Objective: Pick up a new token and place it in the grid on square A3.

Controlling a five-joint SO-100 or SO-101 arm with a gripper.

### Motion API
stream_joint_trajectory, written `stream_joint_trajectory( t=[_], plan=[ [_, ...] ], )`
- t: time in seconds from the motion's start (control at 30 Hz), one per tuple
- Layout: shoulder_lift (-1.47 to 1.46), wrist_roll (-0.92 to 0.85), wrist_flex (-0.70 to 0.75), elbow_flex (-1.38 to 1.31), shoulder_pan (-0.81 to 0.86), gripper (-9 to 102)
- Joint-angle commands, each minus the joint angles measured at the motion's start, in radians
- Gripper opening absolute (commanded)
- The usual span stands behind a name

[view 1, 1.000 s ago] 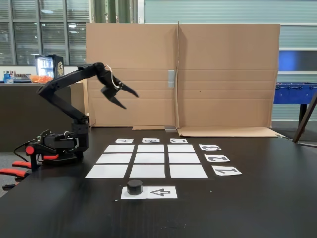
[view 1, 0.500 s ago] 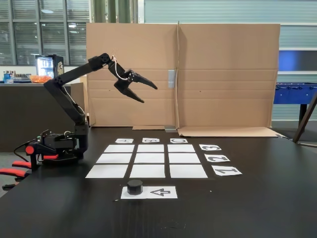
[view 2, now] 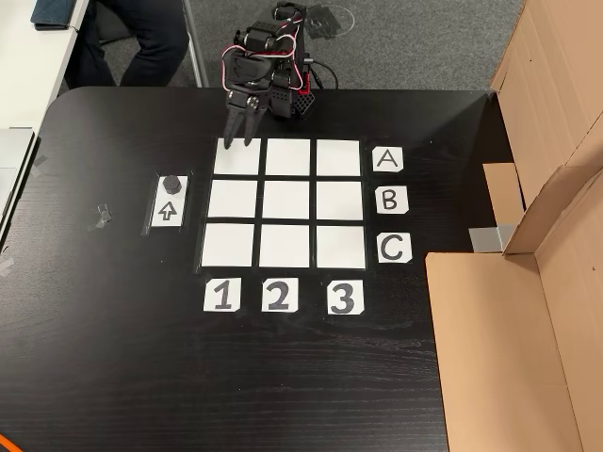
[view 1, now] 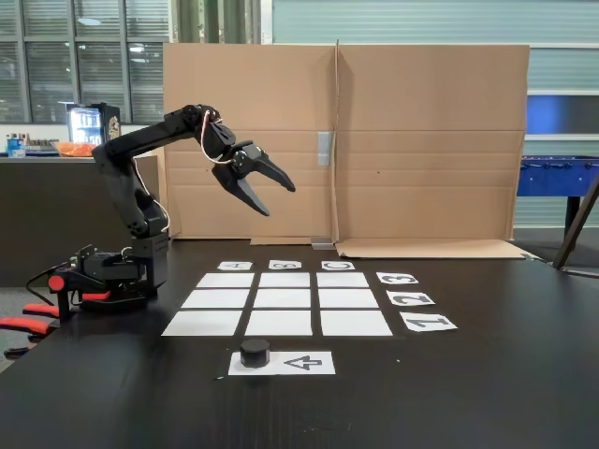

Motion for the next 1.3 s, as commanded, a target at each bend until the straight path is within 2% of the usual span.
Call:
stream_joint_trajectory(
  t=[0.0, 0.33, 0.7, 1.1, 1.27],
  plan=[
    [-0.031, 0.009, -0.011, -0.054, 0.083, 32],
    [-0.138, 0.008, -0.012, -0.133, 0.264, 33],
    [-0.376, 0.008, -0.087, -0.209, 0.396, 35],
    [-0.534, -0.003, -0.087, -0.268, 0.505, 40],
    [-0.552, -0.003, -0.044, -0.272, 0.518, 44]
  ],
)
